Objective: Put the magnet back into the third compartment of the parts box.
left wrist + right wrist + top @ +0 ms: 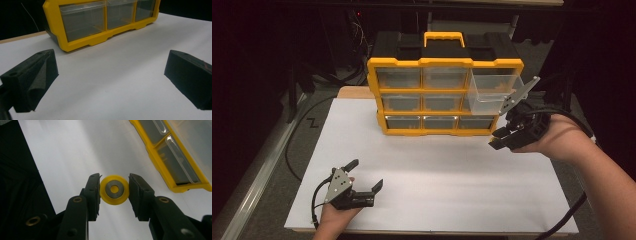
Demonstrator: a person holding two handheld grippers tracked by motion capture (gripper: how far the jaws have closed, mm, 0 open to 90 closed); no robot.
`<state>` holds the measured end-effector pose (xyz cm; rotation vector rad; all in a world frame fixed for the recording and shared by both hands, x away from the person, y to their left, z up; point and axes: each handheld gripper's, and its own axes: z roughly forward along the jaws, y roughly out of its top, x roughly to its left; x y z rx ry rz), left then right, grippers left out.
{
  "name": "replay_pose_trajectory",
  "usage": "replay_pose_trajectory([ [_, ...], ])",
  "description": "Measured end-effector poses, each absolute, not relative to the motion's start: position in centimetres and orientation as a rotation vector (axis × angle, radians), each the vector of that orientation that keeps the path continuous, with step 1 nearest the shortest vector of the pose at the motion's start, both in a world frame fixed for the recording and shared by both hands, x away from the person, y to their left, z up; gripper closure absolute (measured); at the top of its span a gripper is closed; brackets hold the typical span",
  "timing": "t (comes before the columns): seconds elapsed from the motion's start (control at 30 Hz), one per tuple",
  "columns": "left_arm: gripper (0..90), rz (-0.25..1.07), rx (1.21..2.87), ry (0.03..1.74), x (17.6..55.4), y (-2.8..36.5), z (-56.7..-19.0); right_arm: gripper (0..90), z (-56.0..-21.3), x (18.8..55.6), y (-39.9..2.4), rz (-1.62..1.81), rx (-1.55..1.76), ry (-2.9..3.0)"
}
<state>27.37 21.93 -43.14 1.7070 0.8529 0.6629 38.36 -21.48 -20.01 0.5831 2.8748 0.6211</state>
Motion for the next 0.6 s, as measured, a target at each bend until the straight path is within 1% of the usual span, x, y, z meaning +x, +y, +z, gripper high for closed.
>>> replay_pose_trajectory([
  [0.6,0.0,0.664,1.706,0.852,27.4,21.9,-43.1,65.2,-16.9,38.8,-21.2,0.608,0.576,2.846],
])
